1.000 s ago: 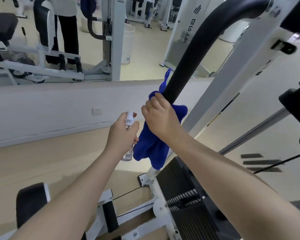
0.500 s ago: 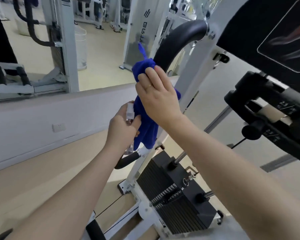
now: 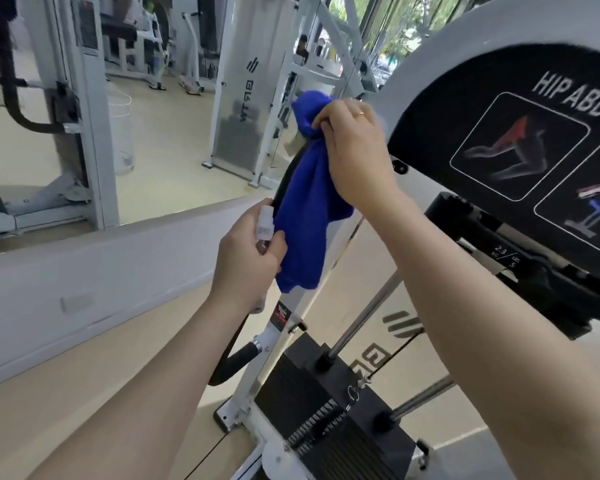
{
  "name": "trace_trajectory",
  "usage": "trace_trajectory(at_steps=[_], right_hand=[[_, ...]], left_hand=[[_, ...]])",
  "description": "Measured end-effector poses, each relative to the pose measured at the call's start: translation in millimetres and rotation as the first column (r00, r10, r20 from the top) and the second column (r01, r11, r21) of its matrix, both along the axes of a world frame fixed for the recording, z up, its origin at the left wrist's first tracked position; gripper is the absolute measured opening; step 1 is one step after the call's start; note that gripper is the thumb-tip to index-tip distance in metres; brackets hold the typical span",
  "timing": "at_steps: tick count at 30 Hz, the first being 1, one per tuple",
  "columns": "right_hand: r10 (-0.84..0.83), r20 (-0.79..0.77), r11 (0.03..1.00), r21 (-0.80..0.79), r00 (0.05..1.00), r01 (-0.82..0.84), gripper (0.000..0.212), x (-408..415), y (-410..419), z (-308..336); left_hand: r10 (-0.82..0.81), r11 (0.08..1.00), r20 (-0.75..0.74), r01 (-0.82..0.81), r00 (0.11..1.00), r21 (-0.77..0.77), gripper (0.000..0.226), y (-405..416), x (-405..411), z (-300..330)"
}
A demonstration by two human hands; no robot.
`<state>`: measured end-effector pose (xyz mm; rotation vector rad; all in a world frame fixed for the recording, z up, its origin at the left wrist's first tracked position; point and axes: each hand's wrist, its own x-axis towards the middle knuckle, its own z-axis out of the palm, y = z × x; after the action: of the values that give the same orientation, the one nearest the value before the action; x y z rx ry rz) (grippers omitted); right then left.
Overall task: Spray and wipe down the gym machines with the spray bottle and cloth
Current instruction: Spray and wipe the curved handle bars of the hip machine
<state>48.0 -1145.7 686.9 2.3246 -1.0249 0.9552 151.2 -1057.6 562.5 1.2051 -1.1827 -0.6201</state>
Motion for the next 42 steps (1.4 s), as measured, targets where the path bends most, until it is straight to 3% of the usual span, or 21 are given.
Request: trace_trajectory(at_steps=[3, 6, 8, 10, 13, 14, 16, 18, 22, 25, 27, 33, 37, 42], right_hand=[[0.019, 0.172, 0.975, 0.217, 0.985, -0.057, 0.025, 4.9, -5.2, 3.5], [0.019, 0.416, 0.949, 0.277, 0.909, -0.147, 0.022, 11.4, -4.7, 4.7], [0.053, 0.476, 0.953, 0.238, 0.878, -0.186, 0.022, 12.5, -1.5, -2.4], [0.128, 0.432, 0.975, 0.108, 0.893, -0.193, 0.02, 14.7, 10.8, -26.1], [0.192, 0.216, 0.98, 0.002, 0.957, -0.197, 0.021, 6.5, 13.0, -50.6], [0.18, 0.27, 0.978, 0.052, 0.946, -0.201, 0.024, 0.9, 4.3, -38.1], [-0.016, 0.468, 0.962, 0.249, 0.884, -0.114, 0.026, -10.0, -12.2, -3.0], [-0.162, 0.523, 0.933, 0.358, 0.837, -0.043, 0.026, -21.3, -23.3, 12.7], [-0.126, 0.584, 0.948, 0.308, 0.802, -0.075, 0.024, -21.0, 7.0, -22.2], [-0.197, 0.637, 0.893, 0.43, 0.745, -0.132, 0.023, -26.2, 17.6, -42.6], [-0.226, 0.626, 0.859, 0.49, 0.746, -0.151, 0.024, -33.2, 17.7, -45.3], [-0.167, 0.606, 0.86, 0.475, 0.777, -0.185, 0.023, -40.7, 22.5, -42.0], [-0.135, 0.598, 0.86, 0.466, 0.79, -0.206, 0.022, -39.9, 26.4, -41.8], [-0.109, 0.675, 0.89, 0.394, 0.73, -0.231, 0.021, -42.1, 35.6, -37.3]], left_hand=[[-0.006, 0.999, 0.026, 0.007, 1.0, -0.045, 0.038, -3.6, -3.5, 4.4], [0.01, 0.997, 0.027, -0.008, 1.0, -0.079, 0.036, -4.1, -5.6, 3.0], [0.002, 0.996, 0.025, 0.0, 1.0, -0.085, 0.036, -3.5, -5.8, 2.1], [-0.026, 0.997, -0.008, 0.025, 1.0, -0.074, 0.034, -2.9, -4.8, 3.5], [-0.009, 0.999, -0.003, 0.009, 1.0, -0.053, 0.038, -2.7, -1.9, 4.3], [0.01, 0.999, 0.018, -0.009, 1.0, -0.053, 0.043, -2.3, -0.8, 4.6], [0.054, 0.995, 0.098, -0.045, 0.994, -0.092, 0.052, 0.6, 2.0, 8.3], [0.151, 0.979, 0.253, -0.108, 0.956, -0.174, 0.05, 0.8, 3.7, 16.2], [0.268, 0.947, 0.5, -0.129, 0.824, -0.294, 0.038, -14.1, 6.0, 56.9], [0.321, 0.924, 0.642, -0.082, 0.697, -0.373, 0.04, -27.0, -3.0, 88.8], [0.29, 0.946, 0.699, -0.088, 0.653, -0.311, 0.039, -31.9, -8.8, 107.7], [0.197, 0.977, 0.7, -0.077, 0.686, -0.199, 0.036, -38.1, -15.4, 129.1], [0.206, 0.978, 0.667, -0.16, 0.716, -0.13, 0.026, -38.0, -16.8, 132.4], [0.207, 0.976, 0.668, -0.197, 0.715, -0.091, 0.031, -29.0, -15.1, 122.1]])
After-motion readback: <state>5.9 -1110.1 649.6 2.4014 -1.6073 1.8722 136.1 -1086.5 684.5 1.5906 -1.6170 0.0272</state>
